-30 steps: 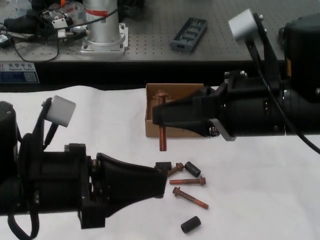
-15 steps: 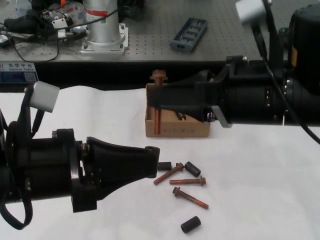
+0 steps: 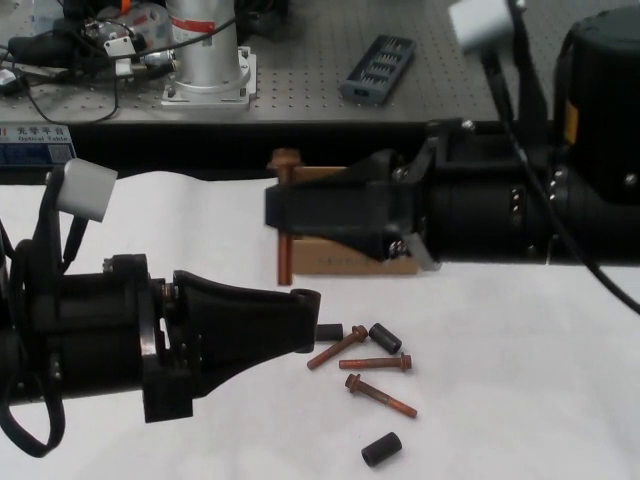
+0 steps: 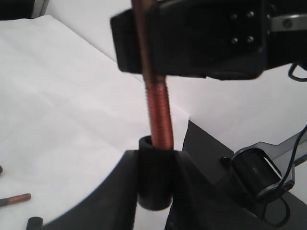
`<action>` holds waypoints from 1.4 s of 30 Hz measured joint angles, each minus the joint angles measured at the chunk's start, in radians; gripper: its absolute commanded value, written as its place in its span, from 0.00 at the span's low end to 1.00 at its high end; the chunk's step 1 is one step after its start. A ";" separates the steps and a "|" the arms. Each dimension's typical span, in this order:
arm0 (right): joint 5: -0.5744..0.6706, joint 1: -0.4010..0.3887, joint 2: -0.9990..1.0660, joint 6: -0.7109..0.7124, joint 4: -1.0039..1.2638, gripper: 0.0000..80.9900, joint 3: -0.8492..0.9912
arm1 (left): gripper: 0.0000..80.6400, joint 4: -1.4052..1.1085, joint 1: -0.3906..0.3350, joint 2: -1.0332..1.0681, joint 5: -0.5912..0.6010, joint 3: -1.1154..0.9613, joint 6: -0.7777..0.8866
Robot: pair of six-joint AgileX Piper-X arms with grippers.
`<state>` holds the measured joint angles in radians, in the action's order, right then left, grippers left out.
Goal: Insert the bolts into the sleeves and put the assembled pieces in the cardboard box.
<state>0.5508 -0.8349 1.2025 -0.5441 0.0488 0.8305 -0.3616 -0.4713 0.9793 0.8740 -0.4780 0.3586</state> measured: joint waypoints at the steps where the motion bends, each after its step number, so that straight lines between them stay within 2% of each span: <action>1: 0.000 -0.005 0.000 0.000 0.000 0.02 0.000 | 0.01 0.000 0.000 0.000 0.000 0.000 0.004; 18: -0.008 0.002 0.000 0.021 -0.022 0.02 0.000 | 0.01 -0.009 0.000 0.000 0.019 0.000 0.032; 32: -0.011 0.037 0.000 0.027 -0.022 0.02 0.000 | 0.01 -0.016 0.000 0.000 0.019 0.000 0.034; 42: -0.004 0.037 0.000 0.025 -0.036 0.02 0.000 | 0.01 -0.016 0.000 0.000 -0.037 0.000 0.031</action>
<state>0.5465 -0.7981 1.2025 -0.5190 0.0129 0.8305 -0.3775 -0.4713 0.9793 0.8365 -0.4780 0.3893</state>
